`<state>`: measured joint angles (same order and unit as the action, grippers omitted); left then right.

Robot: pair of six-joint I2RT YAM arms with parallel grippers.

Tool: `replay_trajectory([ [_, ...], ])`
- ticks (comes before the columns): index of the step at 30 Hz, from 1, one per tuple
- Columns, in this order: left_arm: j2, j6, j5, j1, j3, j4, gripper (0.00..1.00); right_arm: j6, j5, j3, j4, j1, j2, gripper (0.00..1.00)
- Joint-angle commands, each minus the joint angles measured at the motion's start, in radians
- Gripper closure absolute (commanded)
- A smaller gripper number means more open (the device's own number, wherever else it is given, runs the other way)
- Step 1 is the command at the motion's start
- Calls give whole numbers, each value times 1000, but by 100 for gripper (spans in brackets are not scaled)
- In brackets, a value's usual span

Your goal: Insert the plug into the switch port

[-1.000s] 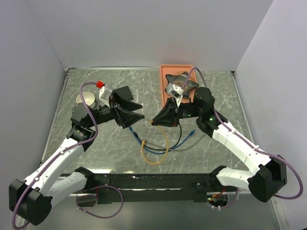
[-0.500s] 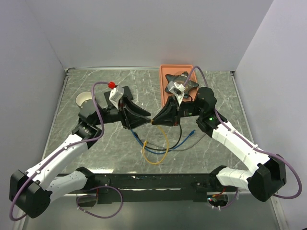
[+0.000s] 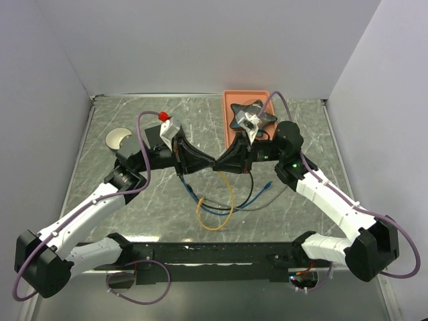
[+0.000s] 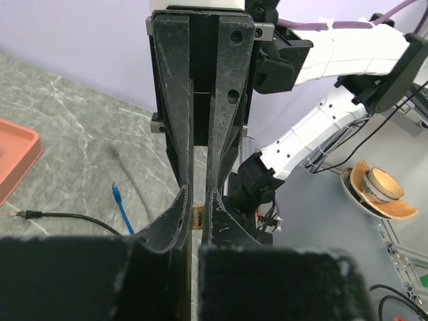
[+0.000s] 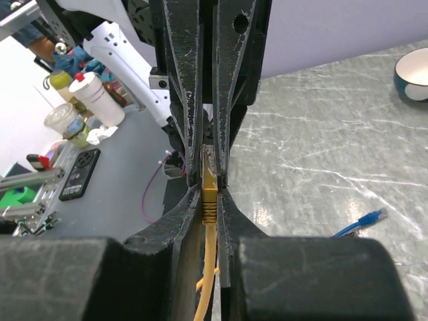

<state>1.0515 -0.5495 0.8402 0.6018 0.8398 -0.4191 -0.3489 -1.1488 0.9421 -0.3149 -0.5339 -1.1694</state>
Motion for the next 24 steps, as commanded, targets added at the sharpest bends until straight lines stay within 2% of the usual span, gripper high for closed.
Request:
replay_trajectory([
  [1, 21, 34, -56, 30, 77, 51, 99, 2, 78, 21, -5, -1, 19, 85],
  [2, 21, 30, -75, 32, 81, 60, 99, 31, 134, 26, 28, 0, 27, 64],
  [4, 22, 19, -130, 32, 93, 83, 99, 47, 191, 27, 60, 0, 62, 44],
  [5, 24, 14, -186, 32, 99, 98, 99, 69, 269, 27, 107, 0, 76, 22],
  [7, 24, -6, -245, 32, 114, 129, 99, 90, 329, 32, 140, -1, 115, 5],
  [8, 22, -15, -292, 32, 119, 137, 99, 94, 396, 34, 170, -1, 128, 1],
  [11, 10, -59, -413, 33, 131, 155, 99, 102, 513, 43, 220, -3, 165, 1],
  [18, 30, -148, -573, 33, 209, 293, 99, 134, 765, 46, 287, -54, 229, 1],
  [21, 50, -207, -619, 33, 246, 368, 99, 198, 935, 70, 310, -153, 226, 1],
  [22, 54, -231, -645, 33, 254, 396, 99, 240, 1039, 79, 338, -191, 221, 1],
  [24, 73, -254, -664, 33, 274, 416, 99, 283, 1121, 104, 349, -282, 195, 1],
])
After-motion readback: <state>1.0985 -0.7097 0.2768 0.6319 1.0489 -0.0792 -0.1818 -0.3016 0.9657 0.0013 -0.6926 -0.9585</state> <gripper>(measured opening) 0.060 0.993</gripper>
